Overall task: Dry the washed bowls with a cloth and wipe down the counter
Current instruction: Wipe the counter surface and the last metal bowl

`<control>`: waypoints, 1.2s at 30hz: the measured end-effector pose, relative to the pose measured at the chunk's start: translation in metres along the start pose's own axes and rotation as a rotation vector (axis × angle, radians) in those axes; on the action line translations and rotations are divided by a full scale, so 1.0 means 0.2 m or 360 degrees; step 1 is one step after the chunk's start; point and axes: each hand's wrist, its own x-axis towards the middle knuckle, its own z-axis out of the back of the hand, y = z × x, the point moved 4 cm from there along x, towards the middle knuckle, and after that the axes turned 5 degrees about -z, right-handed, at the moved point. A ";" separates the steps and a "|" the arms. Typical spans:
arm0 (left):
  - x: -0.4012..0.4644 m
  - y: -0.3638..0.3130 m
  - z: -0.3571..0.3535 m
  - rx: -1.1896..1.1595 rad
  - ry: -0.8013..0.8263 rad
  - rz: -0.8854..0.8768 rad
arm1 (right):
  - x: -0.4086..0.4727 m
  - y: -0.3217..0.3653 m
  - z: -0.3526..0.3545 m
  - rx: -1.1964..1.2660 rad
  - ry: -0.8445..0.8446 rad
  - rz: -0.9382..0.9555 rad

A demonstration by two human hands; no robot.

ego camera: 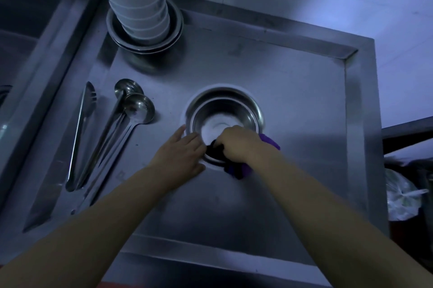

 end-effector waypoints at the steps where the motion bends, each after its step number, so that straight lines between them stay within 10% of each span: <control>1: 0.00 0.00 0.00 0.0003 0.0005 0.0000 | -0.05 -0.03 0.04 -0.0022 -0.0085 0.0000; 9: 0.02 -0.01 0.02 0.0122 -0.0004 -0.0067 | -0.45 -0.46 -0.07 0.0164 -0.0886 -0.0692; 27: 0.12 -0.21 -0.07 -0.0237 0.0050 -0.0187 | 0.29 -0.65 0.14 0.0158 -0.0823 -0.0159; 36: 0.13 -0.22 -0.08 -0.0205 0.0139 -0.0009 | 0.12 -0.85 0.04 0.0338 -0.0898 -0.0354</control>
